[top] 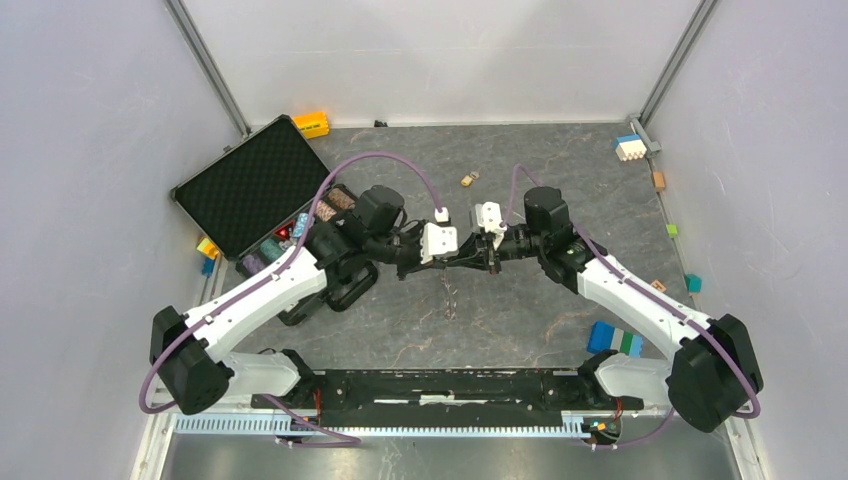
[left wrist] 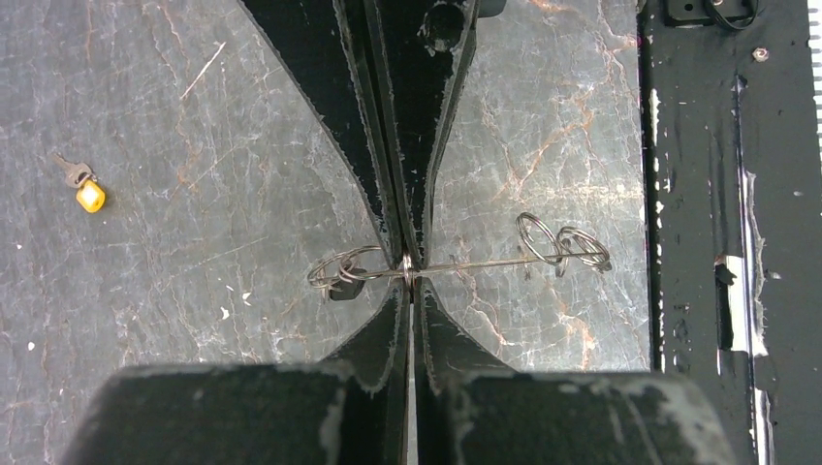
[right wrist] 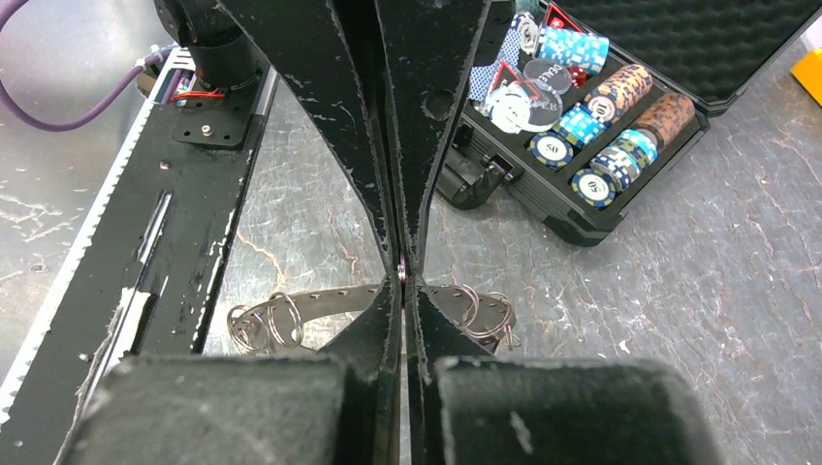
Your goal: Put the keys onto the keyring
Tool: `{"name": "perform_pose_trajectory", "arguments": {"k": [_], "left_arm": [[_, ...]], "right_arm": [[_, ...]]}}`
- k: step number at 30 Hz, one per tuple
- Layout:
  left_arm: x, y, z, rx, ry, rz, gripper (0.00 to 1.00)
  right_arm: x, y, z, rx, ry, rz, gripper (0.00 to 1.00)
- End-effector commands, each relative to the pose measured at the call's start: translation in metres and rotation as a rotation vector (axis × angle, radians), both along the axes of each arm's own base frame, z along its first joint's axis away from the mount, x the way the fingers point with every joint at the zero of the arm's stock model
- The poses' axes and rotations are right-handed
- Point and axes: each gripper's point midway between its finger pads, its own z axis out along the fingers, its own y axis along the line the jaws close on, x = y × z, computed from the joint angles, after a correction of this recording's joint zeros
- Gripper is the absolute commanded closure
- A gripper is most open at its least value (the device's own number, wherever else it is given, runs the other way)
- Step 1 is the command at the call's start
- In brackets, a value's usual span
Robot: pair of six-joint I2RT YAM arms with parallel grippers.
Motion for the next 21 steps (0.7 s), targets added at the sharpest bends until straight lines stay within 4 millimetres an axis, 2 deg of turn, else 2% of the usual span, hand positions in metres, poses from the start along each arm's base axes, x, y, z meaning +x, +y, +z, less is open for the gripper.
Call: {"name": "perform_pose_trajectory", "arguments": {"k": [1, 7, 10, 15, 21], "left_arm": [[-0.001, -0.002, 0.026, -0.090, -0.070, -0.011, 0.95], [0.001, 0.015, 0.043, -0.173, -0.150, 0.004, 0.76], [0.001, 0.023, 0.052, -0.238, -0.138, 0.011, 0.71], [-0.004, 0.023, 0.051, -0.324, -0.079, -0.016, 0.70], [-0.016, 0.009, 0.048, -0.393, -0.056, -0.145, 0.71]], "right_arm": [[0.007, 0.002, 0.014, 0.036, -0.047, -0.028, 1.00], [0.006, 0.003, 0.030, 0.094, -0.021, -0.023, 1.00], [0.002, 0.005, 0.034, 0.125, 0.011, -0.012, 1.00], [-0.002, 0.007, 0.040, 0.181, 0.049, -0.006, 1.00], [-0.010, 0.008, 0.048, 0.263, 0.123, 0.004, 1.00]]}}
